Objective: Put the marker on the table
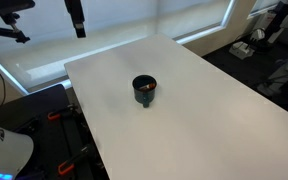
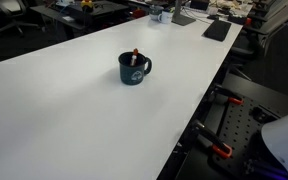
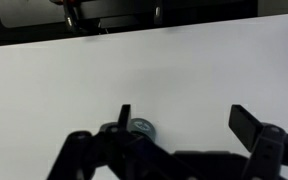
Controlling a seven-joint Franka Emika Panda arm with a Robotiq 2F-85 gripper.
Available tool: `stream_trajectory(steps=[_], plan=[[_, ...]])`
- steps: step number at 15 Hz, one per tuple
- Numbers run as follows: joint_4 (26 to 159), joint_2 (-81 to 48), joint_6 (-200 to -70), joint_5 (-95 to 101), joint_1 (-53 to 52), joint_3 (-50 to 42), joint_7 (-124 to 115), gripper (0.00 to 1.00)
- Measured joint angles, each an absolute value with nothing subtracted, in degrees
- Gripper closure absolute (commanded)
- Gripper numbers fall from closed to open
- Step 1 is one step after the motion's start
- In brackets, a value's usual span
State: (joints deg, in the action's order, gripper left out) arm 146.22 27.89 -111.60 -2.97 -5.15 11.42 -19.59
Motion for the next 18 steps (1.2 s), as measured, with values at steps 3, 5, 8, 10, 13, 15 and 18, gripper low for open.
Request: stream_trajectory(steps=[3, 5, 8, 10, 13, 15, 18], plan=[[146.5, 27.4, -111.9, -2.9, -5.0, 10.7, -19.2, 0.00], [146.4, 27.5, -111.9, -2.9, -5.1, 11.4, -19.3, 0.00], [146.4, 27.2, -111.9, -2.8, -4.8, 11.2, -19.4, 0.00], [146.5, 26.3, -111.9, -2.4, -3.9, 10.3, -19.4, 0.00], [146.3, 23.9, -112.1, -0.5, -1.4, 7.6, -19.1, 0.00], [145.8, 21.9, -112.6, 1.0, 0.3, 5.6, -18.2, 0.00], [144.6, 19.7, -112.9, 1.3, 1.3, 4.1, -17.1, 0.00]])
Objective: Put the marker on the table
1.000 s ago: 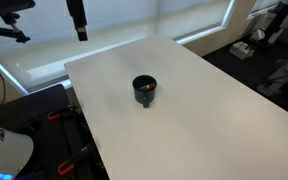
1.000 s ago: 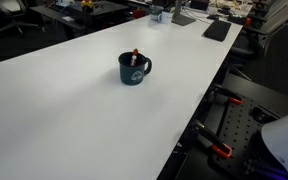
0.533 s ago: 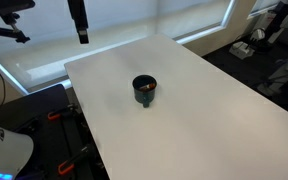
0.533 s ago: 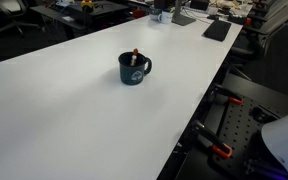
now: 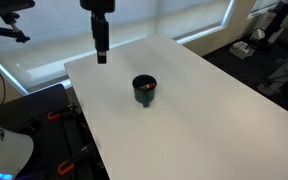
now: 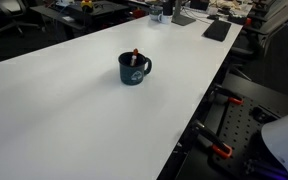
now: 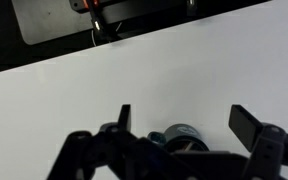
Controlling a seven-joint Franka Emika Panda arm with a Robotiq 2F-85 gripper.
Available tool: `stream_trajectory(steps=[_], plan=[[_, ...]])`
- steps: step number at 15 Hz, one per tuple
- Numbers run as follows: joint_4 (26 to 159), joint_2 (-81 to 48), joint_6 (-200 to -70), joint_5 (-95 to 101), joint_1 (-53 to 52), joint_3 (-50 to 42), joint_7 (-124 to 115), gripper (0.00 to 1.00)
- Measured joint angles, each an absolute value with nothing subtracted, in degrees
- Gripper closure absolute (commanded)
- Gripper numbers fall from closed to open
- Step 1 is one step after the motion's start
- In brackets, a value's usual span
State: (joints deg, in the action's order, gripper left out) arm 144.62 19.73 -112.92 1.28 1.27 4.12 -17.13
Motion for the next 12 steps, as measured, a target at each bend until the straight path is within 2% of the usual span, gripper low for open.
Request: stream_trajectory(steps=[7, 12], plan=[[144.1, 18.4, -112.9, 1.5, 1.7, 3.5, -17.2, 0.00], [139.5, 12.9, -113.0, 4.0, 3.7, 0.7, -17.0, 0.00]])
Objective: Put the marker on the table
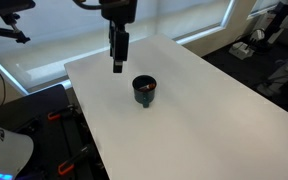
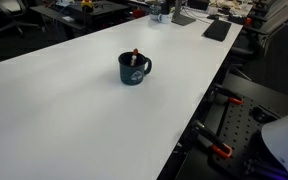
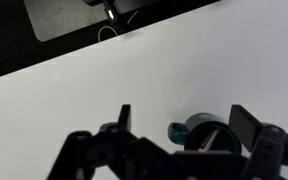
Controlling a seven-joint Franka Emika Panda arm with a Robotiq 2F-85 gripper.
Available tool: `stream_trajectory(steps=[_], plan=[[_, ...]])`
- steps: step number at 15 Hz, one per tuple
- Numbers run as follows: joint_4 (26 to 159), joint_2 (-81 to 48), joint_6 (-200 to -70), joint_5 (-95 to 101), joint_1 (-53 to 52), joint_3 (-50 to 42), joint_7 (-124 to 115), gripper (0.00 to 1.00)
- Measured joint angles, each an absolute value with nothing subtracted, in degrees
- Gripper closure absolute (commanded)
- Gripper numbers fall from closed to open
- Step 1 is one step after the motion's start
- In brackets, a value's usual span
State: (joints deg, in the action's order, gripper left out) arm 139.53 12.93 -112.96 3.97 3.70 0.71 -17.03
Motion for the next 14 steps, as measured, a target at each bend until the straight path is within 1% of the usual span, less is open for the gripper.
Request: stream_trajectory(steps=[3, 11, 14], plan=[[136.2, 10.0, -113.0, 4.1, 4.2, -0.1, -16.9, 0.00], [135.3, 8.6, -113.0, 4.2, 4.3, -0.6, -16.9, 0.00], [132.4, 5.5, -113.0, 5.0, 4.7, -1.8, -16.5, 0.00]])
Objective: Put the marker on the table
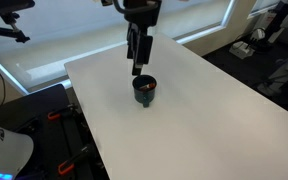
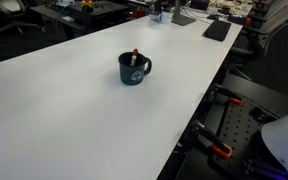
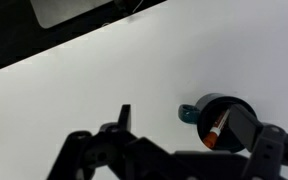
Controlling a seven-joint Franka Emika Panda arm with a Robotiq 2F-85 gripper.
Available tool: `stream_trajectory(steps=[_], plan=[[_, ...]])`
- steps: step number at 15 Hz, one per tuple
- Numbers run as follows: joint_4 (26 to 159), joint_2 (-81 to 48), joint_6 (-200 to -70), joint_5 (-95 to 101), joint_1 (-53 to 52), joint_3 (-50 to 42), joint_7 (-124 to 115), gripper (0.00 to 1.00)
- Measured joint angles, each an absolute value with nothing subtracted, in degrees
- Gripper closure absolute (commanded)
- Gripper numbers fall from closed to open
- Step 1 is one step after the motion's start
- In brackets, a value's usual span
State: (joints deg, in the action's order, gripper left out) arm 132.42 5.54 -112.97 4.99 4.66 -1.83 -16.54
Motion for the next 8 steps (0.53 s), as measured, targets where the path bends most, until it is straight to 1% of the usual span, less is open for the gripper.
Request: stream_trajectory(steps=[8], plan=[[122.1, -7.1, -113.0, 3.4, 3.1, -1.8, -9.5, 0.00]])
